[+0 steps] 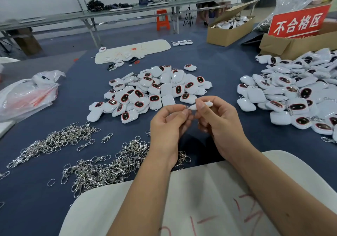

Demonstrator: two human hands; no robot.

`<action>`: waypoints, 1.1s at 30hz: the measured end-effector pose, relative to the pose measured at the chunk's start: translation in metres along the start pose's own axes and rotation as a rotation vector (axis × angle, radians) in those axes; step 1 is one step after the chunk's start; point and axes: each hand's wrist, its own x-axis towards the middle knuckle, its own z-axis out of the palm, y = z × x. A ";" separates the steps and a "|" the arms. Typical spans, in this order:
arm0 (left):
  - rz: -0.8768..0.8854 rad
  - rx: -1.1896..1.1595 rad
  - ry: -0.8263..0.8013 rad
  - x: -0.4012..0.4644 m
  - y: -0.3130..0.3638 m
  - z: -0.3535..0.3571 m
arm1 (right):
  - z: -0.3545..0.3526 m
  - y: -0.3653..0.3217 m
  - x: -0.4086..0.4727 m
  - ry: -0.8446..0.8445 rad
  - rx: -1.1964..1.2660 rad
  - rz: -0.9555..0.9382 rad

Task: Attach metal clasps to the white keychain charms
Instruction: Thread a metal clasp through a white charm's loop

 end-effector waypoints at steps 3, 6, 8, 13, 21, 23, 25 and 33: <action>-0.015 -0.097 0.044 0.000 0.002 0.001 | 0.000 0.001 0.000 -0.010 -0.047 -0.003; 0.010 -0.089 0.044 0.001 0.002 0.000 | 0.001 0.001 0.000 -0.002 -0.054 -0.007; 0.075 0.031 0.062 0.003 0.001 -0.002 | 0.000 0.002 -0.001 -0.006 -0.069 -0.017; 0.331 0.518 0.030 0.009 -0.001 -0.012 | -0.002 0.001 -0.002 0.011 -0.134 -0.040; 0.281 0.547 0.115 0.009 -0.002 -0.013 | 0.001 0.003 -0.002 0.006 -0.222 -0.051; 0.137 0.242 0.134 0.007 -0.002 -0.007 | 0.000 0.001 -0.002 -0.014 -0.139 -0.025; 0.032 -0.004 0.129 0.006 -0.001 -0.004 | 0.000 0.001 -0.002 -0.033 -0.071 0.008; -0.021 0.032 0.026 0.002 0.004 -0.002 | -0.001 -0.001 0.001 -0.014 0.069 0.077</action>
